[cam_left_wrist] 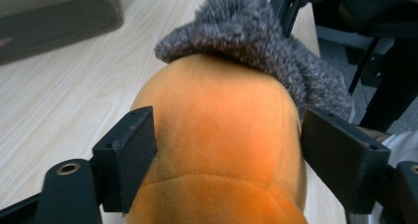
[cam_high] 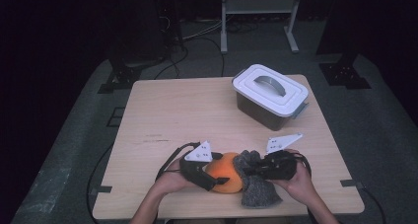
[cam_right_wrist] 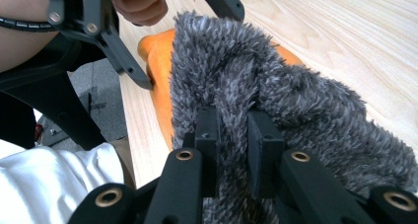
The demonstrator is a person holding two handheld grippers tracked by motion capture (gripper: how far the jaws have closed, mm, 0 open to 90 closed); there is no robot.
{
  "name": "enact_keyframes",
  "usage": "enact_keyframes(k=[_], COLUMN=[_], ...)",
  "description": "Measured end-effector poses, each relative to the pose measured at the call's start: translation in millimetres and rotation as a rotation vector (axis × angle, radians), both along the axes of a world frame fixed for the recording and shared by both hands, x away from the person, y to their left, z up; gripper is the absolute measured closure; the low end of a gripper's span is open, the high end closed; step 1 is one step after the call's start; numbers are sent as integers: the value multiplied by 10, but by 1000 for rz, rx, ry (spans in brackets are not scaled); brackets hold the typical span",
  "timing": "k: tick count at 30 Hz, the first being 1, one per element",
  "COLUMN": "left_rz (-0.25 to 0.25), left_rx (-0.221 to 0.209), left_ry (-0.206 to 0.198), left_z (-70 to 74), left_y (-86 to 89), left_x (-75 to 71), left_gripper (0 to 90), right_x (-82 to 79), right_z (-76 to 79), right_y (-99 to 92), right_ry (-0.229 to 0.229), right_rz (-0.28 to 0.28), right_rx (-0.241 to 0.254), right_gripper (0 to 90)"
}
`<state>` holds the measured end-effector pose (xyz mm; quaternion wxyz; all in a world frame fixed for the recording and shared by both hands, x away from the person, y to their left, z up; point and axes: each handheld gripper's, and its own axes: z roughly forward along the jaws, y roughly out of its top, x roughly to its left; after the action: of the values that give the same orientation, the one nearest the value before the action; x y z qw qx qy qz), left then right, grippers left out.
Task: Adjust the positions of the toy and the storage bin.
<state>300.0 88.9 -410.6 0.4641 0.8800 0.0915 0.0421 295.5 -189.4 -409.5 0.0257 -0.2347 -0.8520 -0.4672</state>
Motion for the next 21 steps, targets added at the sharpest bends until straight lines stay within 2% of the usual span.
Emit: enact_keyframes(k=[3,5,9,14,16,19,21], left_rz=[-3,-9,-1,8,11,11,10], left_rx=[3,-1,-20,-23,-31,-43,-47], left_ry=[-17,-16,11,16,3,-27,-74], left_z=[-19,-32,-55,-46,-36,-15,13], left_y=[40,91,178,237,247,233,186], left_x=[-5,11,61,88,84,64,37], left_gripper=[370,413,429,428,438,471,501], right_x=[16,36,67,111,138,166,180], right_z=[7,5,-55,-173,-186,-118,-47], right_y=[-10,-20,-68,-190,-234,-256,-236], right_ry=[-1,2,16,61,76,64,52], right_rz=[2,10,-5,-39,-47,-54,-52], right_rx=[-1,-1,-13,-55,-55,-20,7], right_gripper=[771,774,774,774,775,776,777])
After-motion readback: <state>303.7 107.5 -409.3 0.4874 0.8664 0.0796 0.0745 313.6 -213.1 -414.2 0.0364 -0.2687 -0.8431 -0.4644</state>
